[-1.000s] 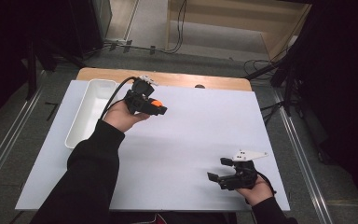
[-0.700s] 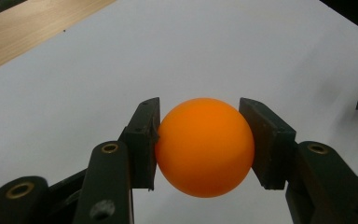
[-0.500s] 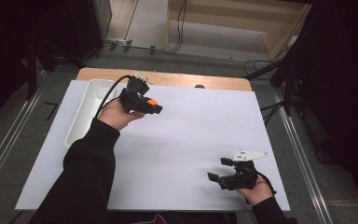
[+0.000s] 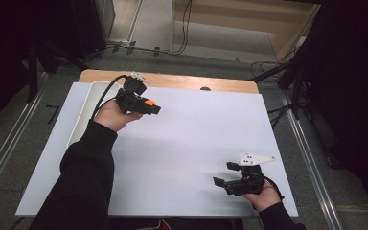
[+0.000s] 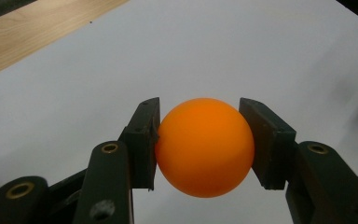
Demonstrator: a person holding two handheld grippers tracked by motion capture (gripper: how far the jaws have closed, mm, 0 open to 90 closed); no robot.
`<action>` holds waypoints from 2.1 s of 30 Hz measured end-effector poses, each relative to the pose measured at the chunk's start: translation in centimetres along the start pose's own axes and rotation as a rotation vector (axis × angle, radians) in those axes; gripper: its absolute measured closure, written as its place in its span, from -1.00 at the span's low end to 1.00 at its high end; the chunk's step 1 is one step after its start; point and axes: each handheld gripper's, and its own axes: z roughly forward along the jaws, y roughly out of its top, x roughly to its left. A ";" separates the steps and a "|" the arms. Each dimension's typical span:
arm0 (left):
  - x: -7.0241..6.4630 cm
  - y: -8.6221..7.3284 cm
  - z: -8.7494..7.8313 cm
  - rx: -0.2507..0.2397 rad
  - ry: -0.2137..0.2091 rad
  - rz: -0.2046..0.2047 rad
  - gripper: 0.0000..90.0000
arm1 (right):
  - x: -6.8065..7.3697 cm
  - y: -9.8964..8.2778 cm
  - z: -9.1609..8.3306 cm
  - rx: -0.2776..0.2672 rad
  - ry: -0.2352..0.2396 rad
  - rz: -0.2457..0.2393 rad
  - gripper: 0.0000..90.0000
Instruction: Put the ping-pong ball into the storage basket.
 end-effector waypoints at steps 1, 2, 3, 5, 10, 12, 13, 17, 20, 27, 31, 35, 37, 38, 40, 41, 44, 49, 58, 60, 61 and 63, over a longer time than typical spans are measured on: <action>0.1 0.0 0.0 -0.003 -0.001 -0.004 0.13 | 0.0 0.0 0.0 0.002 0.001 0.000 -0.71; 0.2 -0.1 -0.1 -0.005 0.002 -0.005 0.13 | 0.0 0.0 0.0 0.002 0.000 -0.001 -0.71; 0.3 -0.1 -0.1 -0.001 0.007 -0.004 0.13 | 0.0 0.0 0.0 0.004 0.000 -0.002 -0.71; 0.4 -0.2 -0.1 -0.005 0.012 -0.014 0.13 | 0.0 0.0 0.0 0.003 0.001 -0.001 -0.71; 1.1 -0.4 -0.5 -0.004 0.029 -0.027 0.13 | 0.0 0.0 0.0 0.000 0.001 0.001 -0.71; 1.5 -0.5 -0.7 -0.008 0.031 -0.033 0.13 | 0.0 0.0 0.0 0.002 0.001 0.000 -0.71; 1.5 -0.5 -0.7 -0.008 0.031 -0.033 0.13 | 0.0 0.0 0.0 0.002 0.000 -0.001 -0.71; 1.8 -0.7 -0.9 -0.004 0.046 -0.041 0.13 | 0.0 0.0 0.0 0.001 0.000 0.002 -0.71; 2.1 -0.8 -0.9 -0.001 0.056 -0.043 0.13 | 0.0 0.0 0.0 0.001 0.000 0.001 -0.71; 3.0 -1.2 -1.4 -0.006 0.073 -0.070 0.13 | 0.0 0.0 0.0 0.001 0.001 -0.003 -0.71; 3.5 -1.4 -1.7 -0.006 0.079 -0.081 0.13 | 0.0 0.0 0.0 0.001 0.001 0.002 -0.71; 3.8 -1.5 -1.9 -0.008 0.085 -0.091 0.13 | 0.0 0.0 0.0 0.002 0.001 -0.004 -0.71; 4.0 -1.6 -2.0 -0.008 0.091 -0.093 0.13 | 0.0 0.0 0.0 0.001 0.000 -0.001 -0.71; 4.1 -1.6 -2.0 -0.010 0.091 -0.097 0.13 | 0.0 0.0 0.0 0.001 0.000 -0.001 -0.71; 4.1 -1.7 -1.9 -0.004 0.099 -0.094 0.13 | 0.0 0.0 0.0 0.002 0.001 -0.003 -0.71; 4.1 -1.7 -1.8 -0.002 0.104 -0.100 0.13 | 0.0 0.0 0.0 0.002 0.001 -0.003 -0.71; 4.3 -1.8 -1.8 0.002 0.112 -0.100 0.13 | 0.0 0.0 0.0 0.001 0.001 -0.005 -0.71; 4.8 -2.0 -2.2 -0.012 0.116 -0.121 0.13 | 0.0 0.0 0.0 0.003 0.001 -0.003 -0.71; 5.5 -2.5 -2.8 -0.022 0.129 -0.144 0.13 | -0.1 0.0 0.0 -0.004 -0.001 -0.003 -0.71; 5.7 -2.6 -2.9 -0.022 0.131 -0.143 0.13 | -0.1 0.1 0.0 -0.003 -0.002 -0.004 -0.71; 5.7 -2.6 -3.0 -0.022 0.132 -0.145 0.13 | -0.1 0.1 0.0 -0.004 -0.002 -0.005 -0.71; 5.7 -2.8 -3.1 -0.028 0.135 -0.147 0.13 | -0.2 0.1 0.0 -0.007 -0.001 -0.010 -0.71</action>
